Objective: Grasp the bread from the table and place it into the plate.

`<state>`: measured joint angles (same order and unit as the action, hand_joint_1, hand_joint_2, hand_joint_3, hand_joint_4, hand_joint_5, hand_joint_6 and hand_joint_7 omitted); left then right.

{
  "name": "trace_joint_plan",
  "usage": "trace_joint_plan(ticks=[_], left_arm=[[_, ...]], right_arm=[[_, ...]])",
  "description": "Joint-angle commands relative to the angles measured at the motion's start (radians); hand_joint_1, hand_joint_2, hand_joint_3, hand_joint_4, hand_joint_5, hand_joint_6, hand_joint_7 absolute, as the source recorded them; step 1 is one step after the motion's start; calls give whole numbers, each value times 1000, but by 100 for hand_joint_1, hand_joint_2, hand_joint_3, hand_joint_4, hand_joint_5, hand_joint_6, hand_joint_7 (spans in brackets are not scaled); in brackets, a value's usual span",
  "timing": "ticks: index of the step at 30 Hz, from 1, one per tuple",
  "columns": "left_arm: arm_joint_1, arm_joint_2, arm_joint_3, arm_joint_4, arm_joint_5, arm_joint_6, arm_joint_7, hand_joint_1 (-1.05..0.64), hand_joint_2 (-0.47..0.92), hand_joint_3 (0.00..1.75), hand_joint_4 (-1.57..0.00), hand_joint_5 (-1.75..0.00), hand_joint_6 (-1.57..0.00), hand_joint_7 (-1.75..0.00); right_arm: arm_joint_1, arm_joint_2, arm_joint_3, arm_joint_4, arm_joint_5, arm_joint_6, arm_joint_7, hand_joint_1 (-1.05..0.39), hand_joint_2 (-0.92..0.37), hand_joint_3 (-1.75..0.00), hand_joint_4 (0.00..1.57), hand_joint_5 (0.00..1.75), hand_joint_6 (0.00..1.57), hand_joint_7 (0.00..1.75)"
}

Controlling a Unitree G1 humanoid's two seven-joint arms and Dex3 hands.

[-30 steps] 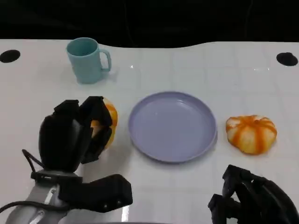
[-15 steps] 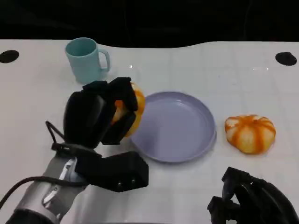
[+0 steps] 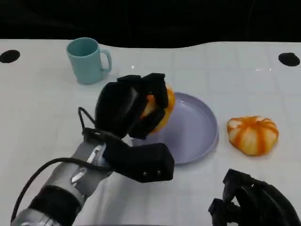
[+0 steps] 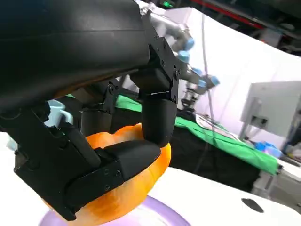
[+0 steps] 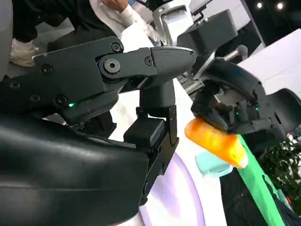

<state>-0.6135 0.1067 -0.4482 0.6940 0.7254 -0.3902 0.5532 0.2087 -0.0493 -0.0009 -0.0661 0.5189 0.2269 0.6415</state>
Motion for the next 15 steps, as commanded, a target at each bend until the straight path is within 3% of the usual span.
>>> trace_joint_plan(ticks=[1, 7, 8, 10, 13, 15], left_arm=[[-66, -21, -20, 96, 5, -11, -8, -8, 29, 140, -96, -175, -79, -175], [-125, -50, -38, 208, -24, -11, -89, -10, 37, 127, -91, -175, -75, -175], [-131, -52, -35, 214, -36, -6, -125, -11, 40, 121, -88, -175, -75, -166], [-137, -55, -31, 214, -54, 12, -187, -14, 47, 103, -79, -172, -77, -137], [-147, -42, -44, 196, -55, 38, -276, -17, 65, 60, -79, -120, -86, -72], [-151, -32, -53, 180, -49, 56, -328, -23, 78, 32, -67, -110, -80, -36]], right_arm=[[9, -10, 1, -19, 3, 0, -4, -75, -92, -23, 89, 161, 78, 142], [12, -8, 4, -16, 1, -7, -5, -74, -92, -23, 89, 162, 78, 142], [13, -7, 5, -18, 0, -7, -7, -74, -92, -23, 89, 162, 77, 142], [14, -6, 5, -19, 5, -4, -6, -74, -92, -23, 88, 162, 77, 141], [15, -8, 6, -21, 5, -3, -4, -74, -92, -22, 88, 162, 78, 140], [17, -12, 9, -27, -2, -3, -8, -75, -92, -22, 89, 163, 79, 141]])
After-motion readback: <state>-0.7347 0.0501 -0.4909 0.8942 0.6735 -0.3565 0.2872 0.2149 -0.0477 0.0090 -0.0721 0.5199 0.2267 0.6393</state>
